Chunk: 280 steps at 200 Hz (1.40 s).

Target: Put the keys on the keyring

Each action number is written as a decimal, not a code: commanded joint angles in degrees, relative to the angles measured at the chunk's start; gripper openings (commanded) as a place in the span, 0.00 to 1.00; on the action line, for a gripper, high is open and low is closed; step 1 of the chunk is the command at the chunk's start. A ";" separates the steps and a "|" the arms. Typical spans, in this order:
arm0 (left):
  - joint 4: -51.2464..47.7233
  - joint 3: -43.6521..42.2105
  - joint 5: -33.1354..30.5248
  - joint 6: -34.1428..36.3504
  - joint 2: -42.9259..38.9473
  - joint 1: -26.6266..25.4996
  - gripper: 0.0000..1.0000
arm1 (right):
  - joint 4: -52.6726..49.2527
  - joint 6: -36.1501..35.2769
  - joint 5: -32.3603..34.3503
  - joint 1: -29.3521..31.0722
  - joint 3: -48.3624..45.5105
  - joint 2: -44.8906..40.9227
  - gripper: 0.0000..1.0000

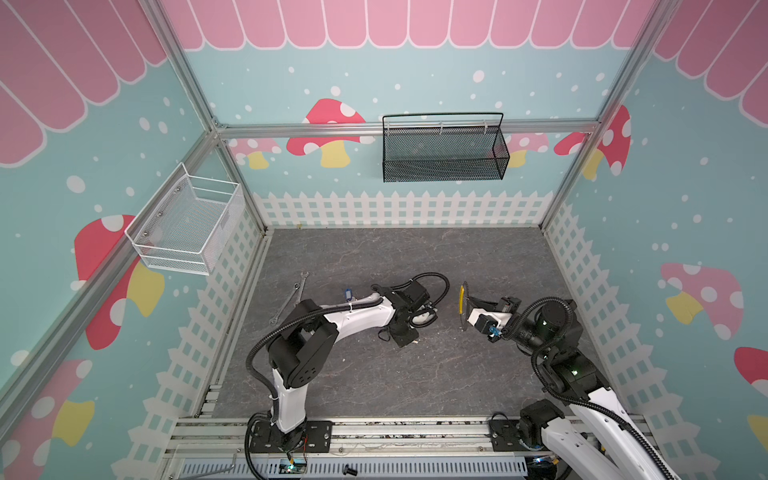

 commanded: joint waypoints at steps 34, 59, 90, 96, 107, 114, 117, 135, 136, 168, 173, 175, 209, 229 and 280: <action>8.61 -7.74 12.60 2.20 -12.51 2.93 0.00 | 1.57 1.94 -0.61 -0.17 -0.75 -0.09 0.00; 10.46 -9.34 16.28 2.53 -15.39 3.22 0.00 | 2.29 2.47 -1.45 -0.19 -0.84 0.26 0.00; 13.01 -9.24 19.45 1.99 -19.21 3.22 0.00 | 0.80 3.53 -4.97 -0.19 -0.19 2.38 0.00; 13.68 -9.18 19.95 1.60 -20.05 3.22 0.00 | 0.62 3.58 -5.75 -0.19 0.10 2.90 0.00; 14.89 -8.83 21.13 0.80 -21.50 3.22 0.00 | 0.71 3.54 -6.75 -0.19 0.38 3.74 0.00; 15.55 -8.42 21.64 0.04 -22.39 3.22 0.00 | 1.02 3.26 -7.37 -0.19 0.48 4.10 0.00; 15.90 -8.28 21.81 -0.43 -22.70 3.22 0.00 | 1.07 2.87 -7.80 -0.19 0.48 4.26 0.00; 16.86 -6.90 22.47 -2.15 -24.29 3.22 0.00 | 1.66 1.21 -11.10 -0.19 0.80 5.21 0.00; 16.85 -6.79 22.40 -2.32 -24.33 3.22 0.00 | 1.67 1.14 -11.31 -0.19 0.86 5.25 0.00; 17.24 -3.33 23.62 -6.25 -25.21 3.22 0.00 | 2.49 0.02 -14.88 -0.19 2.41 7.60 0.00; 17.26 -2.78 24.13 -6.76 -25.25 3.22 0.00 | 2.72 -0.10 -15.21 -0.19 2.49 7.69 0.00; 17.25 -2.56 24.36 -7.02 -25.25 3.26 0.00 | 2.78 -0.25 -15.37 -0.19 2.56 7.74 0.00; 17.19 -0.11 27.28 -9.31 -26.08 3.22 0.00 | 3.35 -1.08 -16.70 -0.19 3.17 8.67 0.00; 16.69 0.83 28.45 -9.84 -26.78 3.22 0.00 | 3.74 -1.29 -16.44 -0.19 3.55 9.01 0.00; 15.67 2.47 30.40 -11.23 -27.71 3.15 0.00 | 4.50 1.12 -15.23 -0.23 4.91 11.00 0.00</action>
